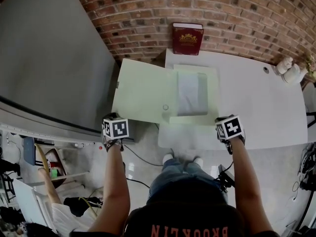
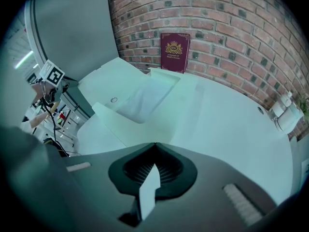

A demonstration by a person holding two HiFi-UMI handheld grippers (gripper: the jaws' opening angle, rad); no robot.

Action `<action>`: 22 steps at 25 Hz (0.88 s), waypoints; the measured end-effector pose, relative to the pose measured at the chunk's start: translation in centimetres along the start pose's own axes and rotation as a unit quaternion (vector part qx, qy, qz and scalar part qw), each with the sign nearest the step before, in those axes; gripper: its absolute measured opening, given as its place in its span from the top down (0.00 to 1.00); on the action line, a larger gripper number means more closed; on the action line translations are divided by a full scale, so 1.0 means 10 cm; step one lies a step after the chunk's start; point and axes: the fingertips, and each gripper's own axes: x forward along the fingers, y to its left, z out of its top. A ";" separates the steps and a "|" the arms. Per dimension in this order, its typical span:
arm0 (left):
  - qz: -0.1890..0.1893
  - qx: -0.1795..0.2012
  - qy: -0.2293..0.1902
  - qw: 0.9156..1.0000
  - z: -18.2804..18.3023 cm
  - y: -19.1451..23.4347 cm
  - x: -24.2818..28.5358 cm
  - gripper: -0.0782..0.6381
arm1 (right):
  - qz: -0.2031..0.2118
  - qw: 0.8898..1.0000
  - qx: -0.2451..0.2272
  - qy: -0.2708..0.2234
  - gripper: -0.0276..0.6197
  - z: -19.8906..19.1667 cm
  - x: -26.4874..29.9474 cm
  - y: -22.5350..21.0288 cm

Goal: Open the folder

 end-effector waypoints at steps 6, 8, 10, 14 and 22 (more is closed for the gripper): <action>0.004 -0.017 -0.026 1.000 0.17 -0.04 -0.24 0.89 | 0.008 1.000 -0.010 -0.023 0.96 0.15 -0.12 0.01; 0.002 -0.023 -0.032 0.999 0.21 -0.07 -0.31 0.89 | 0.010 0.999 -0.011 -0.033 0.96 0.19 -0.17 0.01; -0.002 -0.026 -0.039 0.999 0.26 -0.12 -0.36 0.89 | 0.010 0.999 -0.010 -0.045 0.96 0.25 -0.22 0.01; -0.010 -0.027 -0.055 0.998 0.36 -0.26 -0.47 0.89 | 0.010 0.998 -0.008 -0.069 0.96 0.34 -0.34 0.00; -0.034 -0.041 -0.094 0.994 0.55 -0.51 -0.71 0.89 | -0.005 0.991 -0.001 -0.131 0.96 0.52 -0.65 -0.06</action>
